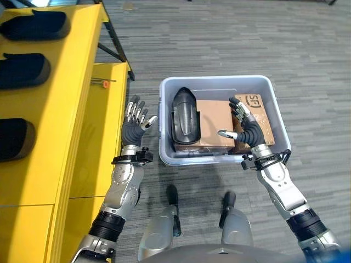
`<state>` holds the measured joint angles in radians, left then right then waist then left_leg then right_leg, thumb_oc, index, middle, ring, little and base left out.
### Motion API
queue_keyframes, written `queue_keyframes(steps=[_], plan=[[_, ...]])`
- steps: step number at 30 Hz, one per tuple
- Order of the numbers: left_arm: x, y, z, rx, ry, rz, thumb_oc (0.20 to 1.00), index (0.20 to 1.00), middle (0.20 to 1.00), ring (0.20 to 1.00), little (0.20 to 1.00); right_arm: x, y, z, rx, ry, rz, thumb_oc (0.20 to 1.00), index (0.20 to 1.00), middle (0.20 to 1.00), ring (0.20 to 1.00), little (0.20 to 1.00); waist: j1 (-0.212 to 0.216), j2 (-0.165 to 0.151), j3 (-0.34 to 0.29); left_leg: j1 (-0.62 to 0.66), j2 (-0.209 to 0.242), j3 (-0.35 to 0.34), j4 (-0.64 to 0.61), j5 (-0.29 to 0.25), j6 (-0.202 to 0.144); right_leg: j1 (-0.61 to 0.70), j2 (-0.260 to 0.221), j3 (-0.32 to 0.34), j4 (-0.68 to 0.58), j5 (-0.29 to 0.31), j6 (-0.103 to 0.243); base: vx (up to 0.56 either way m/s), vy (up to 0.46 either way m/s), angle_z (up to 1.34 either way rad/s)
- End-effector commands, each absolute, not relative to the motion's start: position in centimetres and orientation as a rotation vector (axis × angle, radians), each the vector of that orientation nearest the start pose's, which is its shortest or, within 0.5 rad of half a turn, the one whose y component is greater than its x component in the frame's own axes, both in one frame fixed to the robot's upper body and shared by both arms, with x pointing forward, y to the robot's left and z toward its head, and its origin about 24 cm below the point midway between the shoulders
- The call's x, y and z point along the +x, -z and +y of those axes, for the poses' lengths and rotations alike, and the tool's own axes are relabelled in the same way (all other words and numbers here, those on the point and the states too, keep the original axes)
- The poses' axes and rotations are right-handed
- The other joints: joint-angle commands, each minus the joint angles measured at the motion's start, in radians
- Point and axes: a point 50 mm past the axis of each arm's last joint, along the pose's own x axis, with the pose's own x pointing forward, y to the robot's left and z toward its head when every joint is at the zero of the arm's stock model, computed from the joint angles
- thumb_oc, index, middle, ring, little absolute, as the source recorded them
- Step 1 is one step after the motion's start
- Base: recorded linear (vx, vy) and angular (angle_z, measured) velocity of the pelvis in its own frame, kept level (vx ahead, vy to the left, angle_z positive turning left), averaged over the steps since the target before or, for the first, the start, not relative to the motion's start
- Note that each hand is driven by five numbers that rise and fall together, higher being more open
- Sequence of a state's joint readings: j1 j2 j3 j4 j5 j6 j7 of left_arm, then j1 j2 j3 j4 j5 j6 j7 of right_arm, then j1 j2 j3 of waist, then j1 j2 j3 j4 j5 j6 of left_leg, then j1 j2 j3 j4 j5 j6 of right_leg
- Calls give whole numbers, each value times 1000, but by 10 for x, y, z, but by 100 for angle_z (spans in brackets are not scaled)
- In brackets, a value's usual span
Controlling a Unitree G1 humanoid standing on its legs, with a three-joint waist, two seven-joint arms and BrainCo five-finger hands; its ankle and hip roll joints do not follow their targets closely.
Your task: Move parts from the plastic box to the shelf.
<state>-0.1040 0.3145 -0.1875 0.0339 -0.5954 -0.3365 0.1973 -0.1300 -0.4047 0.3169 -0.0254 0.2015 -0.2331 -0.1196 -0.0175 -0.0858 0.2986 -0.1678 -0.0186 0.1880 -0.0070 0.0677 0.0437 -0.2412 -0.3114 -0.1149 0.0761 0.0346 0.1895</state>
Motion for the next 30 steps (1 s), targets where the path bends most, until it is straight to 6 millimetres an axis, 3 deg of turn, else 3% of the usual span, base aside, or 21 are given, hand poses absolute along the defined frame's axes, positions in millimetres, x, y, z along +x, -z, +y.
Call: queue_keyframes(steps=[1,8,11,21,29,30], plan=[[264,-105,179,-297,-15,-408,1000,1000,1000,1000,1000,265,-125,-145,-144,-235,-474,1000,1000,1000,1000,1000,5,-14,-5,45,151,-35,95,-110,-102,69,23,-30,-1,77,-9,39,-182,57],[269,-105,172,-296,-12,-403,1000,1000,1000,1000,1000,265,-126,-152,-126,-205,-482,1000,1000,1000,1000,1000,-16,-6,-4,46,212,-51,73,-78,-133,40,67,-49,55,21,-32,27,-162,4],[281,-112,165,-276,-18,-421,1000,1000,1000,1000,1000,268,-127,-152,-127,-187,-488,1000,1000,1000,1000,1000,-28,-3,10,48,229,-47,48,-62,-142,6,80,-50,92,5,-34,34,-98,-4],[308,-151,160,-159,-82,-562,1000,1000,1000,1000,1000,272,-130,-156,-118,-134,-504,1000,1000,1000,1000,1000,-73,-9,51,-1,241,-16,10,-36,-160,-114,110,-20,113,15,-35,6,-15,-5],[324,-152,166,-133,-205,-537,1000,1000,1000,1000,1000,272,-128,-157,-111,-111,-499,1000,1000,1000,1000,1000,-104,-16,68,-3,248,11,-23,-23,-169,-155,125,-2,98,30,-33,5,12,-12],[328,-149,172,-71,-251,-525,1000,1000,1000,1000,1000,273,-128,-157,-112,-111,-502,1000,1000,1000,1000,1000,-111,-20,74,4,249,18,-31,-24,-172,-156,129,2,94,31,-31,4,21,-6]])
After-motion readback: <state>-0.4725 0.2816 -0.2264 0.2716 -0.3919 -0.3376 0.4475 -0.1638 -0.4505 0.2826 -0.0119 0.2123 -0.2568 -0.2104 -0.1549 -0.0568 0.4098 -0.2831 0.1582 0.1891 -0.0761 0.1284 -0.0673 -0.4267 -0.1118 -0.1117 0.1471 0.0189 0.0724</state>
